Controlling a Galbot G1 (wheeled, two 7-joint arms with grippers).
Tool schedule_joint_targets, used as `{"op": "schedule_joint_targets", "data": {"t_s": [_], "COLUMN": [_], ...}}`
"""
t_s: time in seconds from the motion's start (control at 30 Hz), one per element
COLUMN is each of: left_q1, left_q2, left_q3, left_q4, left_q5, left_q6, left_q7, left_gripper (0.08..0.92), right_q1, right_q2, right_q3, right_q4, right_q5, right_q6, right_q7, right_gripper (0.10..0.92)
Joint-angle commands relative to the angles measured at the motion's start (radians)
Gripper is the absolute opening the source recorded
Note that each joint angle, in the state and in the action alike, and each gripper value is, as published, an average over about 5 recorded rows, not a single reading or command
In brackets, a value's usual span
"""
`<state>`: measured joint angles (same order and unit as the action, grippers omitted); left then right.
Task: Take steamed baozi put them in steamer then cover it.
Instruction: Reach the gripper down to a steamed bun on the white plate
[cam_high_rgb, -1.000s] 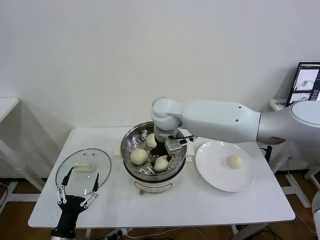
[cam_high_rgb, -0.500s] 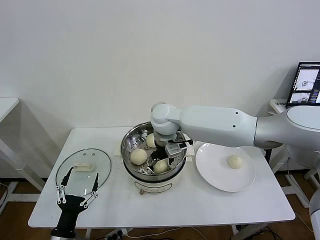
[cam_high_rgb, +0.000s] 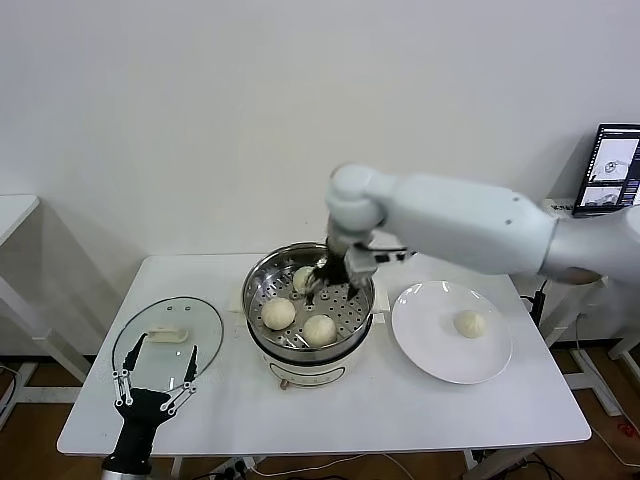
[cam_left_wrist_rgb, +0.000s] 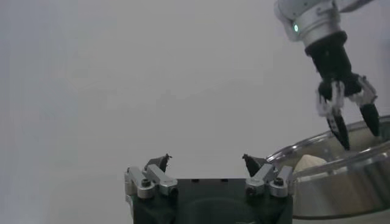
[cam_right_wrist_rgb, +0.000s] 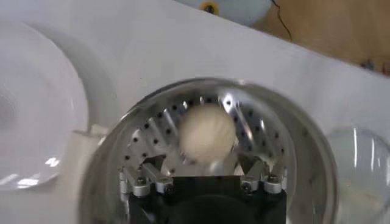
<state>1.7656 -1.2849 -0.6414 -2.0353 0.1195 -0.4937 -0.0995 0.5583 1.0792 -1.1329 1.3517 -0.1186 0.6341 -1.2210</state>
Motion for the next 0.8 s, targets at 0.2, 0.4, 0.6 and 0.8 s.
{"op": "schedule_joint_targets", "data": {"t_s": [0.2, 0.4, 0.6, 0.8], "left_q1": [-0.004, -0.001, 0.004, 0.005], "left_q2": [0.003, 0.004, 0.003, 0.0], "left_q3": [0.012, 0.013, 0.009, 0.006], "left_q4": [-0.004, -0.009, -0.013, -0.016], "left_q5": [0.005, 0.007, 0.009, 0.013], "left_q6": [0.001, 0.003, 0.011, 0.019], "left_q7": [0.001, 0.0, 0.002, 0.002], "left_gripper": [0.823, 0.823, 0.823, 0.823], "right_q1": [-0.029, -0.156, -0.283, -0.392], "right_q2": [-0.332, -0.391, -0.37, -0.301], "right_q3": [0.046, 0.017, 0.058, 0.121], "right_q4": [-0.425, -0.509, -0.552, -0.617], "right_q5": [0.298, 0.301, 0.251, 0.203], "right_q6": [-0.568, -0.601, -0.6, -0.593], "right_q7": [-0.09, -0.039, 0.024, 0.065], "right_gripper": [0.823, 0.823, 0.823, 0.823]}}
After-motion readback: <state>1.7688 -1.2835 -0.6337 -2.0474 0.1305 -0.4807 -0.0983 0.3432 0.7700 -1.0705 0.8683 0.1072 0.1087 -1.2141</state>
